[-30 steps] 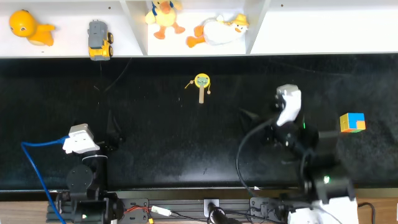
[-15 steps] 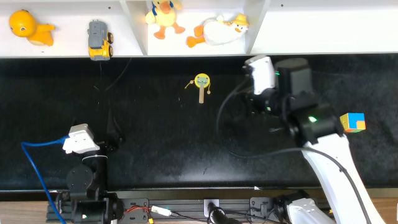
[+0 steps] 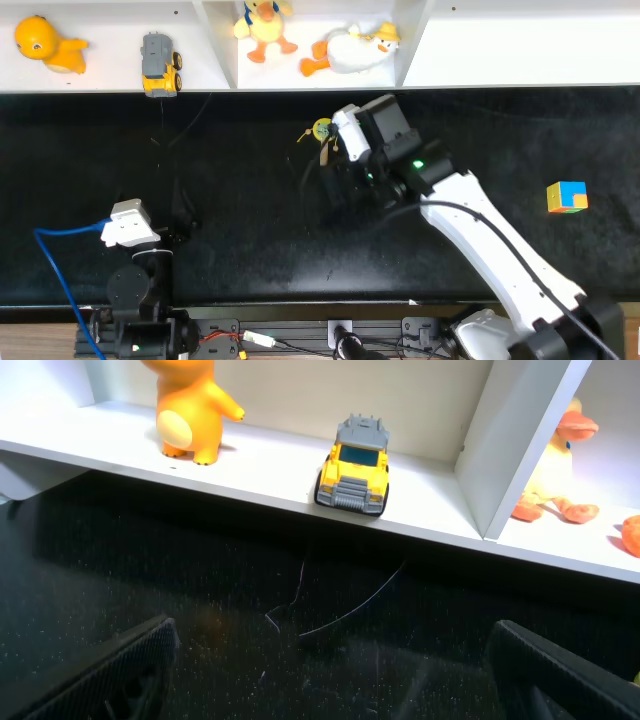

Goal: Store Toys

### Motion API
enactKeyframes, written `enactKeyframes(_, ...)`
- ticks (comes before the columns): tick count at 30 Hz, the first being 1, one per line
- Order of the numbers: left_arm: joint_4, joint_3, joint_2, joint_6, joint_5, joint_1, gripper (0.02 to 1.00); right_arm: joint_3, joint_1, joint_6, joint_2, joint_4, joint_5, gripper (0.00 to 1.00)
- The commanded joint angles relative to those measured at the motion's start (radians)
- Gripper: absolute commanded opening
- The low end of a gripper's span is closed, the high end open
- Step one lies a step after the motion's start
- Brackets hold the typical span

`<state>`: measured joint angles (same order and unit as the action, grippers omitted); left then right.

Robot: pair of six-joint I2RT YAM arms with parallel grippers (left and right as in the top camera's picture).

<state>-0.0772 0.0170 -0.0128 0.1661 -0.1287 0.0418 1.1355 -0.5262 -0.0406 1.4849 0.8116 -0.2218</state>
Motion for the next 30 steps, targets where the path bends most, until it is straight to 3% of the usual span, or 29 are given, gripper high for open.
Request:
enactKeyframes(1,0.006,-0.009,0.01,0.011,-0.004,0.008,0.998,0.092,-0.005,0.043,0.095,-0.002,0.046,0.998)
enactKeyframes(13,0.005,-0.009,0.01,0.011,-0.004,0.008,0.998,0.25,-0.056,0.166,0.298,0.017,0.117,0.996)
enactKeyframes(22,0.006,-0.009,0.01,0.011,-0.004,0.008,0.998,0.262,-0.064,0.355,0.409,0.014,0.153,0.871)
enactKeyframes(30,0.006,-0.009,0.01,0.011,-0.004,0.008,0.998,0.264,-0.081,0.408,0.448,-0.021,0.165,0.822)
